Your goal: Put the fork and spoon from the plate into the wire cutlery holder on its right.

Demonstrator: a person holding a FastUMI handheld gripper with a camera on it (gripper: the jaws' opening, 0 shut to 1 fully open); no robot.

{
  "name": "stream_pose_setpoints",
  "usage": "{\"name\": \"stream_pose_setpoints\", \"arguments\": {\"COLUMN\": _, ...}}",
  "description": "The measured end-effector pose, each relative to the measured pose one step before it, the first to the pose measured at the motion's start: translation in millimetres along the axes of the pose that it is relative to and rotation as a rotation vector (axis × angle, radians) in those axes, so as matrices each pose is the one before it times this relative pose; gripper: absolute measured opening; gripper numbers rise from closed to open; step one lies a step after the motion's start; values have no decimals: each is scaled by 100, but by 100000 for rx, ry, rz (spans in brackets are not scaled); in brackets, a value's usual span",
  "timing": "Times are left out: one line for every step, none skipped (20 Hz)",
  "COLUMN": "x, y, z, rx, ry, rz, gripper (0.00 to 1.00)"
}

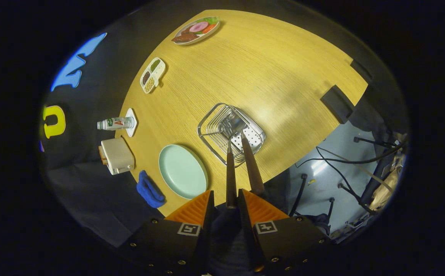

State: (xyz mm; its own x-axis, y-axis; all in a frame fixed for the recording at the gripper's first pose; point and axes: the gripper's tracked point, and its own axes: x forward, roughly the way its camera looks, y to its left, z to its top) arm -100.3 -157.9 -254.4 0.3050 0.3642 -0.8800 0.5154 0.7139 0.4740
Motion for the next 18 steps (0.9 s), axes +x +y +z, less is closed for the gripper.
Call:
{"name": "stream_pose_setpoints", "arguments": {"x": -351, "y": -15, "z": 315, "rx": -845, "ry": -2755, "rz": -236, "gripper": 37}}
{"name": "stream_pose_setpoints", "arguments": {"x": -378, "y": -184, "z": 331, "rx": -1361, "ry": -2771, "rz": -958, "gripper": 37}}
{"name": "stream_pose_setpoints", "arguments": {"x": -288, "y": -20, "z": 448, "rx": -1429, "ry": -3462, "rz": -945, "gripper": 37}}
{"name": "stream_pose_setpoints", "arguments": {"x": -417, "y": 92, "z": 735, "rx": -1047, "ry": -4195, "rz": -324, "gripper": 37}}
{"name": "stream_pose_setpoints", "arguments": {"x": -573, "y": 256, "z": 941, "rx": -1907, "ry": -5829, "rz": 488, "gripper": 37}}
{"name": "stream_pose_setpoints", "arguments": {"x": -560, "y": 178, "z": 1047, "rx": -2264, "ry": -6324, "rz": -418, "gripper": 37}}
{"name": "stream_pose_setpoints", "arguments": {"x": -463, "y": 164, "z": 1237, "rx": -2189, "ry": -7218, "rz": -457, "gripper": 37}}
{"name": "stream_pose_setpoints", "arguments": {"x": -590, "y": 430, "z": 1438, "rx": -2370, "ry": -8062, "rz": -412, "gripper": 38}}
{"name": "stream_pose_setpoints", "arguments": {"x": -523, "y": 226, "z": 1301, "rx": -1396, "ry": -7125, "rz": -493, "gripper": 37}}
{"name": "stream_pose_setpoints", "arguments": {"x": -631, "y": 494, "z": 1442, "rx": -1648, "ry": -7749, "rz": -83, "gripper": 37}}
{"name": "stream_pose_setpoints", "arguments": {"x": -614, "y": 482, "z": 1475, "rx": -1542, "ry": -7846, "rz": -263, "gripper": 37}}
{"name": "stream_pose_setpoints", "arguments": {"x": -505, "y": 428, "z": 1380, "rx": -1666, "ry": -7791, "rz": -643, "gripper": 37}}
{"name": "stream_pose_setpoints", "arguments": {"x": -597, "y": 450, "z": 1390, "rx": -1890, "ry": -7306, "rz": -469, "gripper": 37}}
{"name": "stream_pose_setpoints", "arguments": {"x": -686, "y": 557, "z": 1445, "rx": -2173, "ry": -7539, "rz": -127, "gripper": 37}}
{"name": "stream_pose_setpoints", "arguments": {"x": -658, "y": 515, "z": 1565, "rx": -2745, "ry": -7433, "rz": -215, "gripper": 37}}
{"name": "stream_pose_setpoints", "arguments": {"x": -602, "y": 282, "z": 1515, "rx": -3268, "ry": -7367, "rz": -922, "gripper": 37}}
{"name": "stream_pose_setpoints", "arguments": {"x": -154, "y": 634, "z": 1708, "rx": -3833, "ry": -8550, "rz": -812, "gripper": 37}}
{"name": "stream_pose_setpoints", "arguments": {"x": -47, "y": 732, "z": 2089, "rx": -3736, "ry": -8132, "rz": -730, "gripper": 37}}
